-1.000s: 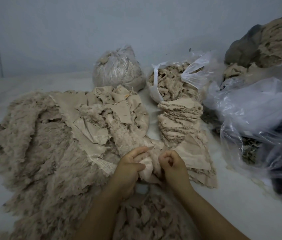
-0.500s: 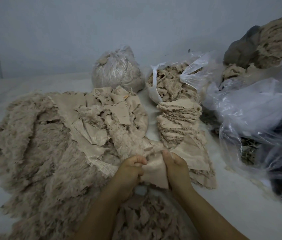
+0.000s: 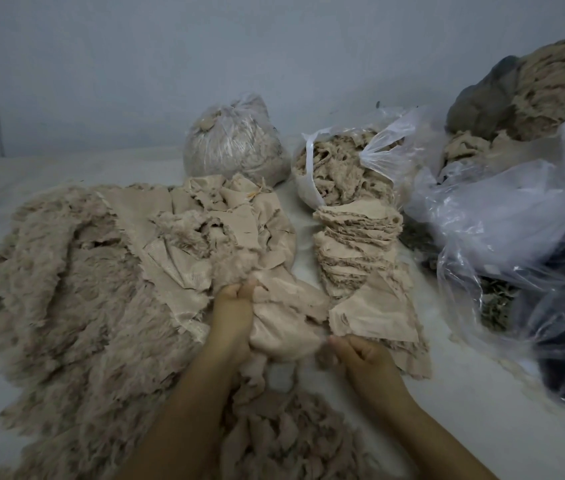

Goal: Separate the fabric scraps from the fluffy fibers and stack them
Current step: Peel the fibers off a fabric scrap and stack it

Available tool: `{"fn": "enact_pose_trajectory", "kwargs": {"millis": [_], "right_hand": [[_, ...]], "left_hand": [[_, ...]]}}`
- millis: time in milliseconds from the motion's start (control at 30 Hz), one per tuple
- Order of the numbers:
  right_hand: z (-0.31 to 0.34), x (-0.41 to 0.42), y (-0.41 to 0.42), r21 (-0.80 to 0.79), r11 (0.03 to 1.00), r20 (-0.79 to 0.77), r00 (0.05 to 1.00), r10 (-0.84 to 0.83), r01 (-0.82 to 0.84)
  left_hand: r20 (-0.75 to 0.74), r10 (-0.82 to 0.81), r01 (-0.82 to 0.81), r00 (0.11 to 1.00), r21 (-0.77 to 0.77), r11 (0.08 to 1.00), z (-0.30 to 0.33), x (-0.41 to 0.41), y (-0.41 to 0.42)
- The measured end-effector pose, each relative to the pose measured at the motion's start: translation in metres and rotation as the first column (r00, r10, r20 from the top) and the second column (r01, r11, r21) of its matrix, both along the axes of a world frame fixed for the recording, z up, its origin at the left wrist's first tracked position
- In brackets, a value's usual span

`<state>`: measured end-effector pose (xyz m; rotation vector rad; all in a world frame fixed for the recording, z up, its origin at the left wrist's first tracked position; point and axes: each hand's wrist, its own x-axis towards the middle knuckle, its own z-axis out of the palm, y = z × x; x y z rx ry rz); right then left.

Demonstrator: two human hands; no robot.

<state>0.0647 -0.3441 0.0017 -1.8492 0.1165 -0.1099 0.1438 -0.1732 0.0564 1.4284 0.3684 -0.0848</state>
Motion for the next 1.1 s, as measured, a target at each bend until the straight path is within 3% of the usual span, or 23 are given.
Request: {"fn": "enact_pose_trajectory", "kwargs": {"millis": [100,167,267,367,433,500,567,700,767,833,900,1033,1100], "right_hand": [[0.005,-0.005,-0.002,-0.115,0.986,-0.018,0.993,0.118,-0.119],[0.011,-0.001,0.007,-0.019,0.989,0.003,0.989,0.148,-0.148],[0.023,0.014,0.026,0.129,0.989,0.032,0.997,0.065,-0.069],[0.029,0.024,0.033,0.237,0.966,0.073,0.990,-0.123,0.103],[0.029,0.026,0.027,0.357,0.910,0.022,0.972,-0.232,0.209],[0.028,0.027,0.022,0.476,0.852,-0.066,0.974,-0.215,0.220],[0.030,0.028,0.023,0.482,0.858,-0.085,0.984,-0.157,0.178],[0.035,0.028,0.033,0.367,0.929,-0.001,0.998,-0.061,0.057],[0.037,0.028,0.032,0.328,0.941,0.012,0.996,-0.090,0.081],[0.038,0.031,0.023,0.302,0.931,0.035,0.973,-0.226,0.206],[0.034,0.031,0.013,0.435,0.858,-0.047,0.959,-0.280,0.272],[0.029,0.018,0.013,0.592,0.792,-0.305,0.951,0.048,0.149],[0.026,0.010,0.019,0.663,0.747,-0.322,0.920,0.222,0.052]], "left_hand": [[0.035,-0.129,0.129,0.991,-0.012,0.992,0.007,0.001,0.003],[0.009,-0.230,0.230,0.973,0.025,0.973,0.006,-0.007,-0.008],[-0.010,-0.348,0.349,0.937,0.013,0.937,0.002,-0.021,-0.027],[0.074,-0.279,0.267,0.957,0.140,0.953,-0.002,-0.025,-0.028],[0.121,-0.171,0.156,0.978,0.125,0.980,-0.005,-0.022,-0.016],[0.100,-0.165,0.152,0.981,0.124,0.981,-0.009,-0.017,-0.004],[0.074,-0.292,0.279,0.953,0.148,0.949,-0.009,-0.018,-0.004],[0.098,-0.577,0.562,0.811,0.145,0.815,-0.009,-0.030,-0.027],[0.106,-0.542,0.515,0.834,0.204,0.833,-0.011,-0.031,-0.032],[0.088,-0.447,0.427,0.890,0.185,0.885,-0.012,-0.028,-0.032],[0.082,-0.359,0.351,0.930,0.100,0.931,-0.010,-0.025,-0.028],[0.113,-0.256,0.262,0.960,-0.045,0.964,-0.004,-0.024,-0.026],[0.104,-0.226,0.237,0.969,-0.116,0.964,-0.002,-0.025,-0.030]]}}
